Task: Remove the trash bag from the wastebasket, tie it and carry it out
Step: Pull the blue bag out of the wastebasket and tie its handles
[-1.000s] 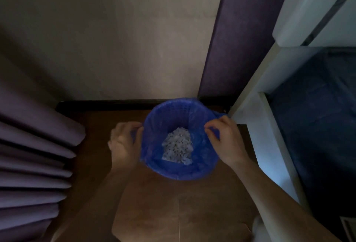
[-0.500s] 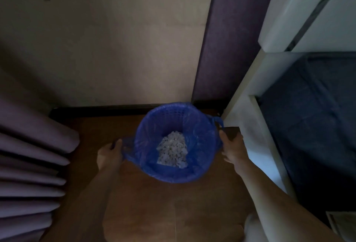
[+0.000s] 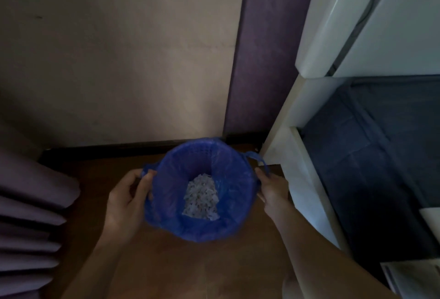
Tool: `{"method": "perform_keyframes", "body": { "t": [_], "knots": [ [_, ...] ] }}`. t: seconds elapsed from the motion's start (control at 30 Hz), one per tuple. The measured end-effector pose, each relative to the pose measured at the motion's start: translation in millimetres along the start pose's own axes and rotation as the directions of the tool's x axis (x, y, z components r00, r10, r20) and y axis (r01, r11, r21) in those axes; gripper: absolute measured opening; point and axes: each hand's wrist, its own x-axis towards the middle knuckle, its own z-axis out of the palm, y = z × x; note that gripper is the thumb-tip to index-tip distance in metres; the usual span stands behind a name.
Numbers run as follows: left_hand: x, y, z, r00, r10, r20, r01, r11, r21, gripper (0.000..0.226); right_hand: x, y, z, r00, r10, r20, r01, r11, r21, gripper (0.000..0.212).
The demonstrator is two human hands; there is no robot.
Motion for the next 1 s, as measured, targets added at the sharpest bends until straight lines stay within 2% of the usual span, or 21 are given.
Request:
{"method": "perform_keyframes", "body": {
  "t": [0.1, 0.23, 0.37, 0.47, 0.5, 0.57, 0.63, 0.67, 0.73, 0.83, 0.93, 1.0],
  "knots": [
    [7, 4, 3, 0.997, 0.070, 0.010, -0.070, 0.997, 0.015, 0.021, -9, -12, -5, 0.950, -0.311, -0.025, 0.304, 0.940, -0.153, 0.025],
    [15, 2, 6, 0.996, 0.093, 0.016, -0.093, 0.995, -0.037, 0.027, -21, -21, -13, 0.896, -0.440, 0.064, 0.443, 0.874, -0.197, 0.029],
    [14, -1, 9, 0.995, 0.064, 0.074, -0.060, 0.997, -0.056, 0.028, -35, -34, -15, 0.879, -0.452, 0.151, 0.476, 0.853, -0.213, 0.033],
    [14, -5, 11, 0.987, 0.019, 0.159, -0.008, 0.998, -0.068, 0.028, -49, -46, -11, 0.865, -0.369, 0.339, 0.351, 0.929, 0.115, 0.017],
    [14, -4, 11, 0.984, 0.006, 0.177, 0.006, 0.998, -0.069, 0.027, -51, -47, -11, 0.843, -0.360, 0.400, 0.322, 0.933, 0.162, 0.019],
    [13, -2, 12, 0.982, -0.062, 0.176, 0.083, 0.989, -0.119, 0.025, -51, -46, -9, 0.790, -0.389, 0.474, 0.425, 0.905, 0.034, 0.027],
    [12, 2, 16, 0.964, -0.209, 0.166, 0.248, 0.933, -0.260, 0.026, -52, -44, -4, 0.764, -0.413, 0.496, 0.522, 0.847, -0.100, 0.024],
    [14, 4, 18, 0.948, -0.274, 0.165, 0.313, 0.898, -0.309, 0.025, -51, -44, 0, 0.770, -0.417, 0.483, 0.531, 0.838, -0.124, 0.020],
    [21, 3, 25, 0.931, -0.324, 0.168, 0.362, 0.882, -0.303, 0.022, -49, -45, 7, 0.812, -0.410, 0.414, 0.495, 0.861, -0.118, 0.020],
    [30, 1, 32, 0.945, -0.271, 0.181, 0.313, 0.908, -0.278, 0.022, -46, -44, 11, 0.860, -0.381, 0.341, 0.417, 0.908, -0.037, 0.024],
    [29, 3, 36, 0.960, -0.141, 0.243, 0.202, 0.947, -0.249, 0.021, -50, -43, 11, 0.819, -0.425, 0.385, 0.451, 0.892, 0.025, 0.027],
    [24, 5, 39, 0.949, -0.083, 0.303, 0.162, 0.956, -0.244, 0.020, -47, -43, 11, 0.785, -0.431, 0.445, 0.482, 0.876, -0.001, 0.030]
  ]
}}
